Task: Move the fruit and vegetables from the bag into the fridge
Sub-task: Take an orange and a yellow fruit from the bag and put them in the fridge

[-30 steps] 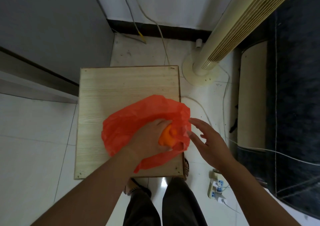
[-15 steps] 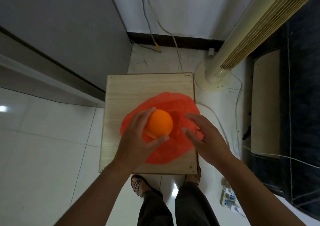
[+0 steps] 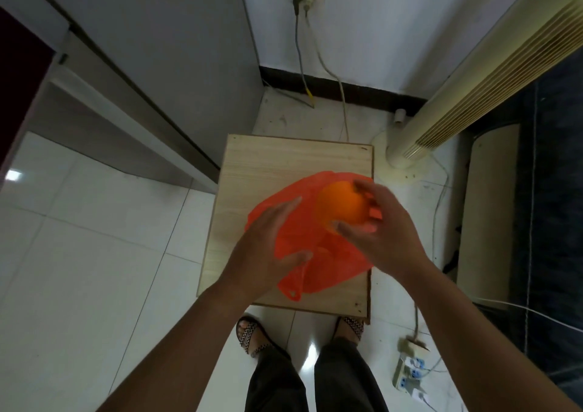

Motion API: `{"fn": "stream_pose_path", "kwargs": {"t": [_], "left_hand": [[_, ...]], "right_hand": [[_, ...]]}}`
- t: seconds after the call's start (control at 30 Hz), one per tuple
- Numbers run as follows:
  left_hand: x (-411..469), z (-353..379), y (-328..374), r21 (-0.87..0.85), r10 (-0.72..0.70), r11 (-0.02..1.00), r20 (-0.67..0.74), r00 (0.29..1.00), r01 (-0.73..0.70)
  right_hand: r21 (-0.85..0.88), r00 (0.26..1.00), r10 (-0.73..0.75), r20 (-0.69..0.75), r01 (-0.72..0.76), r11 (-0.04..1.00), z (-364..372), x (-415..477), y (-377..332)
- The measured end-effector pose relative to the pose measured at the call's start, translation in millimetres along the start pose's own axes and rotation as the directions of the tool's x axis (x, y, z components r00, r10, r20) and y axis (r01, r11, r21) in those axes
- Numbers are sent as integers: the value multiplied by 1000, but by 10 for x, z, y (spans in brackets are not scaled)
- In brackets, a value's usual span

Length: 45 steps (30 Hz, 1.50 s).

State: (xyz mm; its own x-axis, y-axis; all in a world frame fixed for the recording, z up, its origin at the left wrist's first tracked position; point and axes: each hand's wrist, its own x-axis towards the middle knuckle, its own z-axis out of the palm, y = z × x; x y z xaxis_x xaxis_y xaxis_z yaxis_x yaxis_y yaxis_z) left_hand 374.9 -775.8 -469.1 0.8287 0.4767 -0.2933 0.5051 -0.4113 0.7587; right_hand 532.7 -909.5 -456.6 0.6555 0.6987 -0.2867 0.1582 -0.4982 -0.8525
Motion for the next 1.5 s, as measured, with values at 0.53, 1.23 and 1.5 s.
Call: {"fn": "stream_pose_path", "kwargs": {"t": [0.53, 1.23, 1.5], "left_hand": [[-24, 533, -878, -59, -375, 924, 36, 926, 377], [96, 273, -129, 144, 77, 987, -2, 997, -76], [130, 742, -320, 555, -18, 794, 429, 903, -247]], "right_hand": [[-414, 1000, -2, 3, 3, 910, 301, 410, 672], [-225, 994, 53, -93, -73, 972, 146, 107, 663], [-235, 988, 92, -126, -120, 965, -44, -100, 857]]}}
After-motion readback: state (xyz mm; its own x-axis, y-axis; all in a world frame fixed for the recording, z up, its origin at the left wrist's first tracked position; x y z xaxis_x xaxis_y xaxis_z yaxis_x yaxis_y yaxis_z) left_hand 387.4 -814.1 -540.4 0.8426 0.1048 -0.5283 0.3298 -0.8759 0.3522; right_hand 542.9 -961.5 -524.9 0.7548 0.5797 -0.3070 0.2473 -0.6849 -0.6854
